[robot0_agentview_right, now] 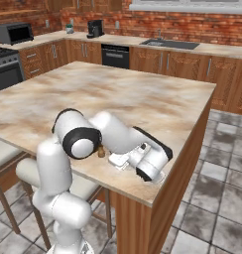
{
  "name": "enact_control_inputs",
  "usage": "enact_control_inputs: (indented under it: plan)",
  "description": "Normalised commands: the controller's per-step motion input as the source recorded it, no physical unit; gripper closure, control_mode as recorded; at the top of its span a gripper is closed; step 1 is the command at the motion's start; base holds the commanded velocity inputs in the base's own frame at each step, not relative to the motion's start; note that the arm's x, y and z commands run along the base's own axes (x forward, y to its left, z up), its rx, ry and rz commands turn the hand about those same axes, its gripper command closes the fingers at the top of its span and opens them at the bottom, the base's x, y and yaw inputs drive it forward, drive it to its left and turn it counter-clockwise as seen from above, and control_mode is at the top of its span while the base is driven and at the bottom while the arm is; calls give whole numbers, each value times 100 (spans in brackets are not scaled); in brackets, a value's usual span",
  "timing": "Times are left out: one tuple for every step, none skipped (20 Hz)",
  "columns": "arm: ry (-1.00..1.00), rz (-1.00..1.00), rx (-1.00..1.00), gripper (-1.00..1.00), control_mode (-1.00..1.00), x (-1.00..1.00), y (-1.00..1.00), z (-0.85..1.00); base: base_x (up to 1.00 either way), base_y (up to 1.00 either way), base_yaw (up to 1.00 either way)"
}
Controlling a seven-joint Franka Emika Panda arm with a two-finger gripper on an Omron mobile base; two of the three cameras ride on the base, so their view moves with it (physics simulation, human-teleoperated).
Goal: Retrieve the shaker from the cabinet and place it next the steak on a plate on the dining table.
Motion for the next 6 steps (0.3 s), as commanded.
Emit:
enact_control_inputs:
  plan:
    - [-15,0,11,-100,-100,-27,0,100,0,0,0]
    - [-17,0,9,-100,-100,-34,0,100,0,0,0]
    - [-15,0,7,-100,-100,-32,0,100,0,0,0]
    - [-17,0,3,-100,-100,-29,0,100,0,0,0]
    - [-23,0,0,-100,-100,-26,0,100,0,0,0]
    - [-28,0,0,-100,-100,-19,0,100,0,0,0]
